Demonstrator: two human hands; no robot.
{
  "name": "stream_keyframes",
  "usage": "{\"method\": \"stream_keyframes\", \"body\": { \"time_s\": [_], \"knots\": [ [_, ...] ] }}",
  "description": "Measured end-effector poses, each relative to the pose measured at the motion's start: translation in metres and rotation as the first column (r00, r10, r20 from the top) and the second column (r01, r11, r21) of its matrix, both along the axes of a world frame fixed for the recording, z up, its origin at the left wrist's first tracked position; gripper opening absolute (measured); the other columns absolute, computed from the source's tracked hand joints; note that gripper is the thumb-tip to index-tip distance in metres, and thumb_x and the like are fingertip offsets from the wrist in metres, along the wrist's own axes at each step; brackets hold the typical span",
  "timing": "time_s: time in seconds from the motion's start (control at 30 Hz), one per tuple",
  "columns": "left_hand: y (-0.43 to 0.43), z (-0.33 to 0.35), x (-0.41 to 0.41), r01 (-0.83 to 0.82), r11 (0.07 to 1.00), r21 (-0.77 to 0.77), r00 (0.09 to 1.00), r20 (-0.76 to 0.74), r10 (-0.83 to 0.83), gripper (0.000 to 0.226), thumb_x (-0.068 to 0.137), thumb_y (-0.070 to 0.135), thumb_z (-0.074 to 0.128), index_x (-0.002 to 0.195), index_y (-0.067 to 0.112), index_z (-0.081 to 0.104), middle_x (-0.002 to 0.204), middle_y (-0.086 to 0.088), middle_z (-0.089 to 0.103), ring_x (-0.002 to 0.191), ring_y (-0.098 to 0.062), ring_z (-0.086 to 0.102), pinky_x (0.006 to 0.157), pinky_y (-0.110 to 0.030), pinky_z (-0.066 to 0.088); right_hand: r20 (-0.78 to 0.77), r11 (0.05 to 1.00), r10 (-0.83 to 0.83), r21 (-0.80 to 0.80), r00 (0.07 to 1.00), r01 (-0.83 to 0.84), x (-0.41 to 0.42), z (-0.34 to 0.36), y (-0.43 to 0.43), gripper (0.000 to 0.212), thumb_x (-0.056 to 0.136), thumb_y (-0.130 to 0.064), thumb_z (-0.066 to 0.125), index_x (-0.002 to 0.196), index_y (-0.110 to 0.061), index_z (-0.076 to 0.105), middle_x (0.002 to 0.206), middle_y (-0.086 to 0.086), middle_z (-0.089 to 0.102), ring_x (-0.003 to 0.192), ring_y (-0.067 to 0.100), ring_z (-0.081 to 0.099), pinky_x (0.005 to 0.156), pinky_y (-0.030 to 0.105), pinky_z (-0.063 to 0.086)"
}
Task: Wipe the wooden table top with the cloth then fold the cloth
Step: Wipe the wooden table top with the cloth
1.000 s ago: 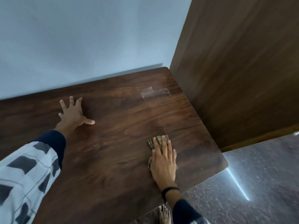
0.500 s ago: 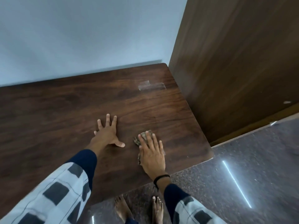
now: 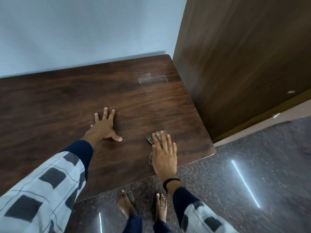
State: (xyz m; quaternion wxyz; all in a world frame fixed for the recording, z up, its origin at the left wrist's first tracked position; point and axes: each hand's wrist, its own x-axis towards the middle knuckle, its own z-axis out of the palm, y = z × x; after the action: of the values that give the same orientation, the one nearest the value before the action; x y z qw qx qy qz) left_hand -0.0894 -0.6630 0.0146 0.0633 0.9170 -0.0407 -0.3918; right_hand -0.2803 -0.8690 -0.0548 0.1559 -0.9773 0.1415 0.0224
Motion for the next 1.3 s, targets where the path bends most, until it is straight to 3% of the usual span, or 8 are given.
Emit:
{"method": "stream_keyframes", "body": {
  "time_s": [0.1, 0.3, 0.53, 0.63, 0.77, 1.0, 1.2, 1.3],
  "knots": [
    [-0.005, 0.001, 0.0, -0.019, 1.0, 0.017, 1.0, -0.009, 0.019, 0.146, 0.06, 0.044, 0.091, 0.152, 0.032, -0.022, 0.155, 0.005, -0.039, 0.144, -0.042, -0.025, 0.113, -0.069, 0.013, -0.002, 0.993, -0.107, 0.041, 0.994, 0.107, -0.037, -0.002, 0.007, 0.053, 0.107, -0.034, 0.03, 0.16, -0.036, 0.024, 0.17, -0.001, 0.015, 0.157, 0.024, 0.007, 0.124, 0.053, 0.02],
    [-0.008, 0.004, 0.003, -0.006, 0.999, 0.048, 1.0, -0.026, 0.007, 0.145, 0.063, 0.044, 0.089, 0.152, 0.029, -0.023, 0.156, 0.0, -0.038, 0.142, -0.045, -0.026, 0.115, -0.066, 0.012, 0.019, 0.979, 0.202, 0.023, 0.979, -0.202, 0.007, 0.001, -0.003, 0.053, 0.108, -0.032, 0.03, 0.161, -0.036, 0.022, 0.17, -0.003, 0.015, 0.157, 0.025, 0.011, 0.125, 0.052, 0.019],
    [-0.011, 0.003, 0.003, -0.009, 0.997, 0.077, 1.0, -0.023, 0.011, 0.147, 0.062, 0.041, 0.091, 0.152, 0.027, -0.024, 0.154, 0.001, -0.041, 0.142, -0.045, -0.026, 0.114, -0.066, 0.015, -0.043, 0.984, -0.174, 0.039, 0.984, 0.176, -0.007, 0.007, -0.036, 0.053, 0.108, -0.036, 0.022, 0.161, -0.036, 0.019, 0.171, 0.001, 0.006, 0.157, 0.025, 0.004, 0.124, 0.052, 0.012],
    [-0.015, 0.004, 0.005, -0.014, 0.995, 0.1, 0.999, -0.03, 0.017, 0.147, 0.062, 0.04, 0.091, 0.152, 0.025, -0.024, 0.154, 0.0, -0.041, 0.142, -0.046, -0.026, 0.115, -0.066, 0.016, -0.013, 0.994, -0.005, 0.106, 1.0, 0.006, -0.024, 0.003, 0.005, 0.053, 0.106, -0.035, 0.03, 0.158, -0.034, 0.028, 0.168, 0.001, 0.02, 0.155, 0.027, 0.017, 0.12, 0.055, 0.026],
    [-0.017, 0.005, 0.003, -0.015, 0.995, 0.095, 1.0, -0.024, 0.017, 0.146, 0.062, 0.04, 0.091, 0.153, 0.026, -0.022, 0.154, 0.001, -0.04, 0.143, -0.045, -0.025, 0.115, -0.064, 0.017, -0.006, 0.974, 0.224, 0.039, 0.975, -0.223, 0.033, 0.005, -0.021, 0.053, 0.109, -0.033, 0.027, 0.161, -0.037, 0.018, 0.171, -0.004, 0.012, 0.158, 0.024, 0.007, 0.125, 0.053, 0.016],
    [-0.016, 0.004, 0.004, -0.006, 0.995, 0.098, 1.0, -0.026, 0.008, 0.147, 0.061, 0.04, 0.092, 0.153, 0.025, -0.023, 0.154, 0.001, -0.041, 0.142, -0.046, -0.025, 0.114, -0.065, 0.019, -0.038, 0.97, -0.238, 0.038, 0.97, 0.24, -0.002, 0.009, -0.069, 0.052, 0.109, -0.036, 0.024, 0.161, -0.035, 0.021, 0.171, -0.001, 0.007, 0.157, 0.027, 0.006, 0.124, 0.053, 0.013],
    [-0.02, 0.004, 0.008, 0.002, 0.99, 0.141, 0.999, -0.043, 0.004, 0.149, 0.06, 0.04, 0.092, 0.152, 0.023, -0.024, 0.154, -0.001, -0.041, 0.143, -0.048, -0.023, 0.113, -0.066, 0.021, 0.037, 0.981, 0.178, 0.068, 0.983, -0.181, 0.03, 0.003, -0.025, 0.053, 0.107, -0.034, 0.029, 0.159, -0.036, 0.026, 0.169, -0.002, 0.02, 0.157, 0.026, 0.015, 0.124, 0.052, 0.021],
    [-0.019, 0.006, 0.005, 0.0, 0.99, 0.138, 0.999, -0.041, 0.006, 0.148, 0.061, 0.042, 0.091, 0.152, 0.025, -0.025, 0.154, 0.0, -0.041, 0.143, -0.046, -0.024, 0.113, -0.064, 0.023, -0.062, 0.988, 0.151, -0.013, 0.987, -0.152, 0.075, 0.009, -0.066, 0.054, 0.109, -0.032, 0.027, 0.162, -0.037, 0.014, 0.171, -0.005, 0.007, 0.158, 0.023, 0.001, 0.127, 0.051, 0.008]
  ]
}}
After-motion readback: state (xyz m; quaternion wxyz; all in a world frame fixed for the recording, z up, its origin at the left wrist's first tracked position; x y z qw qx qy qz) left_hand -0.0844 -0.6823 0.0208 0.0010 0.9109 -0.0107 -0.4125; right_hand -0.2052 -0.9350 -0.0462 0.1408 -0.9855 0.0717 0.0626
